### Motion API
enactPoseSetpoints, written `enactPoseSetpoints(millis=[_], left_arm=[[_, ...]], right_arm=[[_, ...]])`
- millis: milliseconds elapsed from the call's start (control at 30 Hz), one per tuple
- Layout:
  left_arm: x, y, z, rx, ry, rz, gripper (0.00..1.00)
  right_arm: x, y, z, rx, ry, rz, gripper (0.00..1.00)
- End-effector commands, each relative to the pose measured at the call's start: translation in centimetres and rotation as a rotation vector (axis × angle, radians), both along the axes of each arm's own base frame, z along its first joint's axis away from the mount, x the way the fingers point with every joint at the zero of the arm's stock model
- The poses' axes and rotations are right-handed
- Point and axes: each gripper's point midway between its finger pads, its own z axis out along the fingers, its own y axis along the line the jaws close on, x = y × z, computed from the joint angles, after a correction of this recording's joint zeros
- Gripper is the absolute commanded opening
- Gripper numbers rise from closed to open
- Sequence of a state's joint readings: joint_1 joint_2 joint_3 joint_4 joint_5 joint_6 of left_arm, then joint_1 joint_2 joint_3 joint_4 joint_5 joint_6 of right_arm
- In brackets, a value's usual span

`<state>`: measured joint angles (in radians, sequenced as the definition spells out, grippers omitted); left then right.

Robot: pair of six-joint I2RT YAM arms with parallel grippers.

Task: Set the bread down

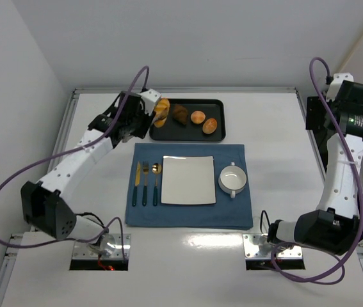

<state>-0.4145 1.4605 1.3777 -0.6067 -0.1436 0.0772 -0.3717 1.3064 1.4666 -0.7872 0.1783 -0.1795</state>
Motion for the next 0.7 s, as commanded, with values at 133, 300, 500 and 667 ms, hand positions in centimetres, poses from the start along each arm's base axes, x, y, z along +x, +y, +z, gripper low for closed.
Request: enactPoseSetpoints(millis=[133, 300, 500, 667], left_arm=[[-8.2, -2.7, 0.3, 0.058, 0.033, -0.348, 0.0], [-12.1, -6.4, 0.0, 0.075, 0.044, -0.502, 0.0], [-15.0, -8.2, -3.1, 0.126, 0.108, -0.584, 0.0], [-15.1, -7.7, -5.2, 0.187, 0.128, -0.595, 0.0]], right_arm=[[1.4, 0.1, 1.7, -0.001, -0.066, 0.022, 1.0], [1.9, 0.3, 1.0, 0.017, -0.052, 0.038, 1.0], [2.1, 0.3, 1.2, 0.011, -0.06, 0.051, 1.0], [1.7, 0.5, 1.6, 0.006, -0.071, 0.052, 1.0]])
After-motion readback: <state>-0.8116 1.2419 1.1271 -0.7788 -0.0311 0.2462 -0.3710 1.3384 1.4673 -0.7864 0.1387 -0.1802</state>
